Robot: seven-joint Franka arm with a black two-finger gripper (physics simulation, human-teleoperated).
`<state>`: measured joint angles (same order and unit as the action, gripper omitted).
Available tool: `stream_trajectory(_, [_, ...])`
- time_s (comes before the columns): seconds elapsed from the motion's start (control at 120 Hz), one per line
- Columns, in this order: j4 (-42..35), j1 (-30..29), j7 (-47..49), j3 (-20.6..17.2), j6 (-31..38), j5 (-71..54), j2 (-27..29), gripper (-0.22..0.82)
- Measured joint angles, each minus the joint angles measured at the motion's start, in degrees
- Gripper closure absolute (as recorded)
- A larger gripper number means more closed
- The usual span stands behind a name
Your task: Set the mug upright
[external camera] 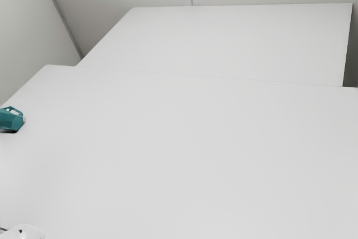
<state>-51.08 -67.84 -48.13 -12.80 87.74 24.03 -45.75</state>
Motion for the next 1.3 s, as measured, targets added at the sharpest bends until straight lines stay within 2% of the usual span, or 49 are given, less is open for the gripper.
stream_trajectory(0.133, [7.01, -1.71, -3.65, -0.31, 1.08, 0.02, -6.17, 0.0])
stream_trajectory(0.4, [14.96, -2.54, -11.02, -1.7, 8.08, 0.06, -15.24, 0.0])
stream_trajectory(0.458, [15.35, -3.72, -12.42, -3.12, 9.49, 0.07, -16.42, 0.0])
stream_trajectory(0.742, [15.53, -4.96, -17.72, -10.68, 14.87, 0.14, -21.12, 0.0])
stream_trajectory(1.192, [13.27, -5.12, -22.38, -13.15, 17.52, 0.25, -23.02, 0.0])
stream_trajectory(1.242, [13.12, -5.12, -22.65, -13.62, 17.53, 0.27, -23.03, 0.04])
stream_trajectory(1.3, [12.98, -5.26, -22.91, -14.52, 17.34, 0.34, -23.04, 0.15])
